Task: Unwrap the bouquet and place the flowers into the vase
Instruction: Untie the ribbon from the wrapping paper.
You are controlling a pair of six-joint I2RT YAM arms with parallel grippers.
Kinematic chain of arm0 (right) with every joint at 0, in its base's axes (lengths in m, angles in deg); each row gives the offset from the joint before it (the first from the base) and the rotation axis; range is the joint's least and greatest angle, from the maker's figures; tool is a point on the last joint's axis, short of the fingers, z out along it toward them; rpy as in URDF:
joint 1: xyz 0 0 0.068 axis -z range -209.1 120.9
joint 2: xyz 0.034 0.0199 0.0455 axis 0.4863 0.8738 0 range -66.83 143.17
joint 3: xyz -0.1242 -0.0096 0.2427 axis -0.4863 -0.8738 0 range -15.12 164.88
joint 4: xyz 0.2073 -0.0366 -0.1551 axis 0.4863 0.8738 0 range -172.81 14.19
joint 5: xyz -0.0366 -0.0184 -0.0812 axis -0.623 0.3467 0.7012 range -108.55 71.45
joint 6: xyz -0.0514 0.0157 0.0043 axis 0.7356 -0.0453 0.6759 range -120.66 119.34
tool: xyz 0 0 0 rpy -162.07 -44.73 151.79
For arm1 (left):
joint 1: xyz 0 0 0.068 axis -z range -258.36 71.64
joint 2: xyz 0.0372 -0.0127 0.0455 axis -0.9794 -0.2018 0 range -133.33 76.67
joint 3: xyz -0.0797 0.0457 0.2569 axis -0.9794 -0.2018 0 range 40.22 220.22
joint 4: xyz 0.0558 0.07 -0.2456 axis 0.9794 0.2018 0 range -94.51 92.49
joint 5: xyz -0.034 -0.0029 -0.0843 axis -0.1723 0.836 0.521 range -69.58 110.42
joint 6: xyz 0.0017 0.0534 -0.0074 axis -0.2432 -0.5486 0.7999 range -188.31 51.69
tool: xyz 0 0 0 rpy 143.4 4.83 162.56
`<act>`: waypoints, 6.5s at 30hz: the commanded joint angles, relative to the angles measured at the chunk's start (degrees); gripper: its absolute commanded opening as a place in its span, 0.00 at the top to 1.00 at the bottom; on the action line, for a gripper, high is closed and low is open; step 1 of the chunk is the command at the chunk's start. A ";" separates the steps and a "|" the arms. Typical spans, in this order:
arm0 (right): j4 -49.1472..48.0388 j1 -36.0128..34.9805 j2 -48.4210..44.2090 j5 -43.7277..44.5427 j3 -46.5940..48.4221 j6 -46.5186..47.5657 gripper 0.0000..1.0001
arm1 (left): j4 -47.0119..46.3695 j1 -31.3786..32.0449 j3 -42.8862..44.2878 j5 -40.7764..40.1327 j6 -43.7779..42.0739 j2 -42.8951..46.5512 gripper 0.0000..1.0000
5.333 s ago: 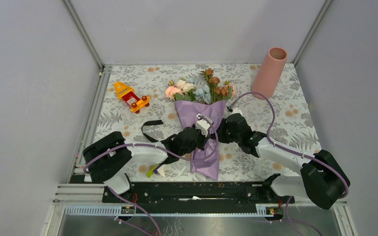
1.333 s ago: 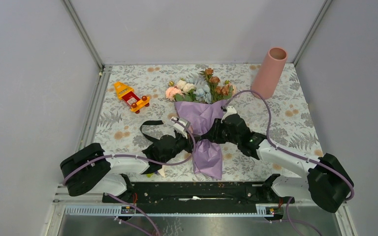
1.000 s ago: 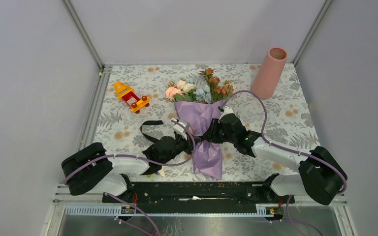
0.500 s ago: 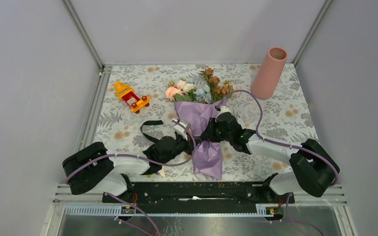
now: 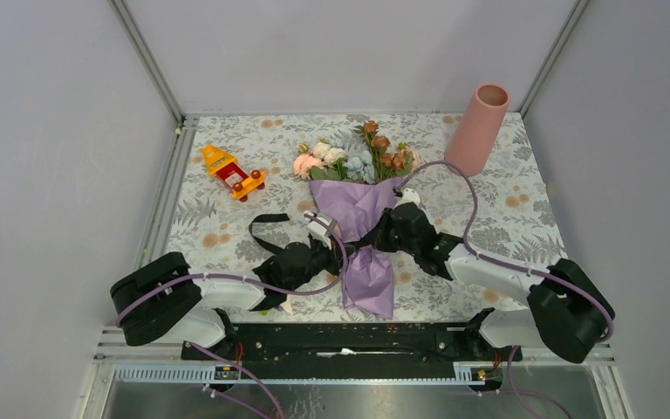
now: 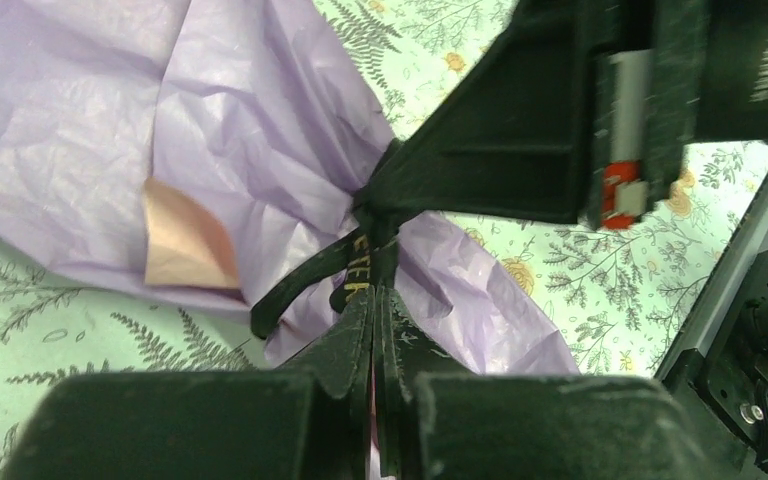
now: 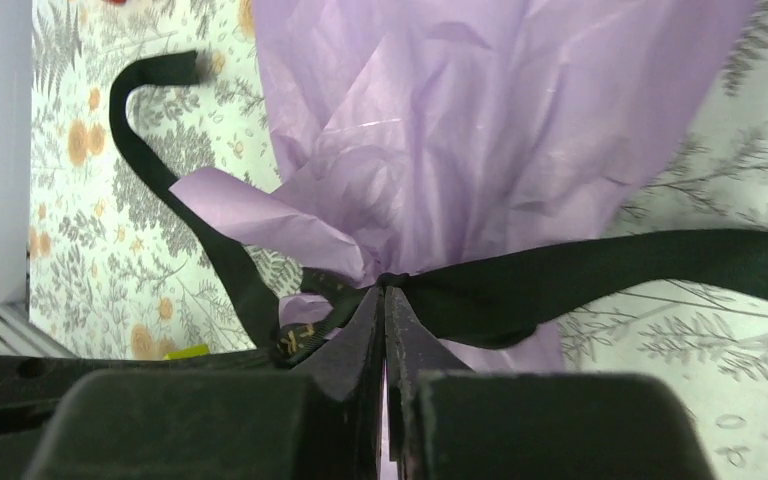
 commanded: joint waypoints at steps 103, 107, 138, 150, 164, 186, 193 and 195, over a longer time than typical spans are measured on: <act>12.85 -9.62 3.24 5.65 11.50 10.04 0.63 | 3.06 -0.06 -7.64 -1.77 6.55 8.04 0.99; 12.67 -9.70 4.89 5.34 12.44 10.45 0.61 | 2.67 -0.05 -7.68 -1.67 6.61 7.62 0.99; 17.52 -9.71 2.84 18.54 8.81 6.62 1.00 | 5.72 -0.09 -8.91 -5.77 10.14 8.75 1.00; 13.65 -9.75 -1.81 12.91 5.49 7.98 1.00 | 10.63 -0.06 -6.59 -0.91 5.29 15.88 0.69; 9.60 -9.71 -6.67 8.91 1.89 8.70 1.00 | 28.43 -6.82 10.44 18.44 -7.15 8.86 0.32; 9.69 -9.69 -6.15 8.29 2.03 8.88 1.00 | 29.72 -7.69 18.84 23.04 -10.59 -1.87 0.57; 9.69 -9.66 -5.56 8.29 2.36 8.87 1.00 | 30.24 -7.69 18.51 22.57 -11.37 -2.61 0.58; 9.69 -9.67 -5.56 8.29 2.38 8.87 1.00 | 30.93 -7.66 18.84 22.01 -11.61 -3.04 0.61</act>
